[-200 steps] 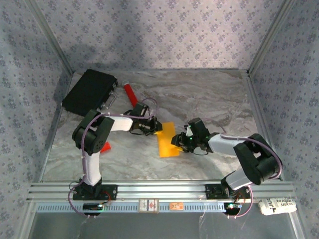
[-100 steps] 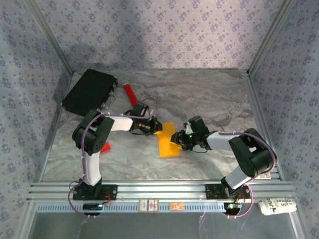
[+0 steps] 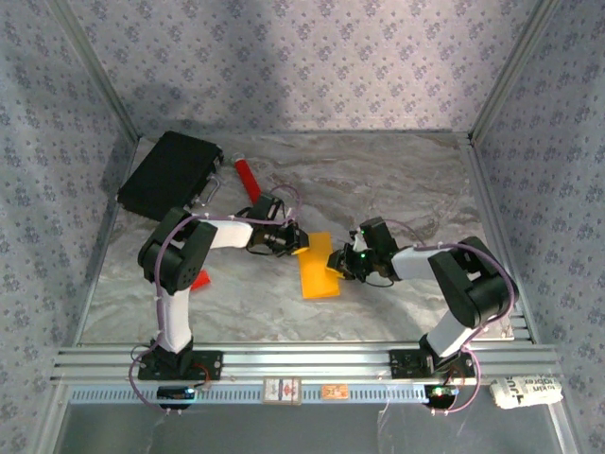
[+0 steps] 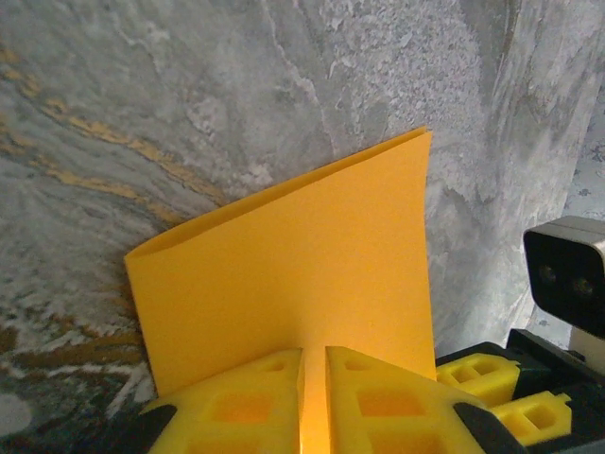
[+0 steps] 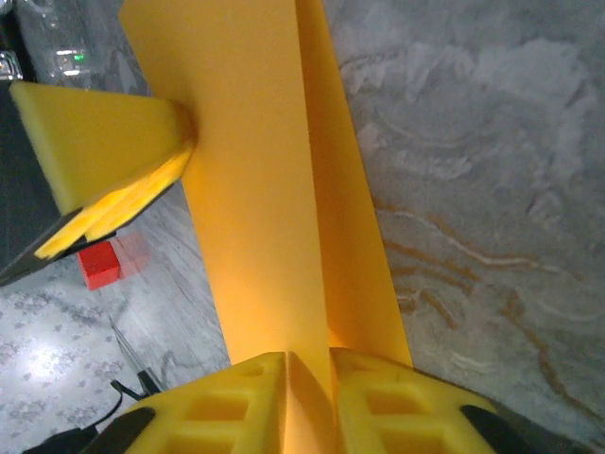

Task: Fold a paper plane with a square sheet of paper (pick it up from the middle)
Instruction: Fold the triangle a second time at the center of the table.

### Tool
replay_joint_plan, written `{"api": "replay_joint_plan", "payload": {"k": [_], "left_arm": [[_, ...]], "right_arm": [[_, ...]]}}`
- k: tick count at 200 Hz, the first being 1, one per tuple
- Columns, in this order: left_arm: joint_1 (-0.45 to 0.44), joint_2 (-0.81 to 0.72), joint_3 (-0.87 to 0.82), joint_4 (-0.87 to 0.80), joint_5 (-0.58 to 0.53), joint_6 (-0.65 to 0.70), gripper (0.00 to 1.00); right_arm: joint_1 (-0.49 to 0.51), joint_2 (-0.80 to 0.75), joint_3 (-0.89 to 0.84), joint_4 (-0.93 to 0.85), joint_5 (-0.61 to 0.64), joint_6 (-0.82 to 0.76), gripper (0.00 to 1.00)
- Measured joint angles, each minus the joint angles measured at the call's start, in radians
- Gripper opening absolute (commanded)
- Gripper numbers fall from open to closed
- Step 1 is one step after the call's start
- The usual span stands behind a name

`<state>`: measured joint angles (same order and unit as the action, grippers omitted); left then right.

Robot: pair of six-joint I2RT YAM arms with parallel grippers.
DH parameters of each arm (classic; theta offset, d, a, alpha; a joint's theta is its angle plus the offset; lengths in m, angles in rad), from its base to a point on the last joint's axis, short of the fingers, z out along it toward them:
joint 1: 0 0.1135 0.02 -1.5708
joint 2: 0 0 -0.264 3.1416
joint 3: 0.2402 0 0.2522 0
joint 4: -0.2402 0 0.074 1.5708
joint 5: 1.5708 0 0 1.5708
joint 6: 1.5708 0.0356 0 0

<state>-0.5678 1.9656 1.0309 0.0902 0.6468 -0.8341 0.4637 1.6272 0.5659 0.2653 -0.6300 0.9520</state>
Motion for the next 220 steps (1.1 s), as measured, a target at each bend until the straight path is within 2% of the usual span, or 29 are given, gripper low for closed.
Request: {"api": "replay_joint_plan", "payload": {"k": [23, 63, 100, 143, 169, 194, 220], "left_arm": [[-0.002, 0.000, 0.009, -0.006, 0.005, 0.001, 0.26], [-0.005, -0.027, 0.021, -0.037, -0.007, 0.009, 0.41], [-0.015, -0.114, 0.021, -0.069, -0.047, 0.024, 0.44], [-0.048, -0.186, 0.021, -0.080, -0.099, 0.071, 0.42], [-0.103, -0.232, -0.013, -0.080, -0.180, 0.141, 0.40], [-0.189, -0.327, -0.135, -0.002, -0.267, 0.248, 0.40], [-0.281, -0.388, -0.238, 0.081, -0.343, 0.402, 0.46]], "right_arm": [[-0.006, 0.013, 0.002, 0.013, -0.009, -0.003, 0.07], [-0.014, 0.014, 0.003, 0.028, -0.006, 0.003, 0.04], [-0.025, 0.009, -0.006, 0.076, 0.051, 0.052, 0.04], [-0.028, -0.001, -0.028, 0.129, 0.087, 0.097, 0.11], [-0.028, 0.000, -0.017, 0.128, 0.069, 0.097, 0.16], [-0.028, 0.000, -0.003, 0.121, 0.057, 0.088, 0.16], [-0.032, 0.000, 0.010, 0.106, 0.049, 0.078, 0.17]]}}
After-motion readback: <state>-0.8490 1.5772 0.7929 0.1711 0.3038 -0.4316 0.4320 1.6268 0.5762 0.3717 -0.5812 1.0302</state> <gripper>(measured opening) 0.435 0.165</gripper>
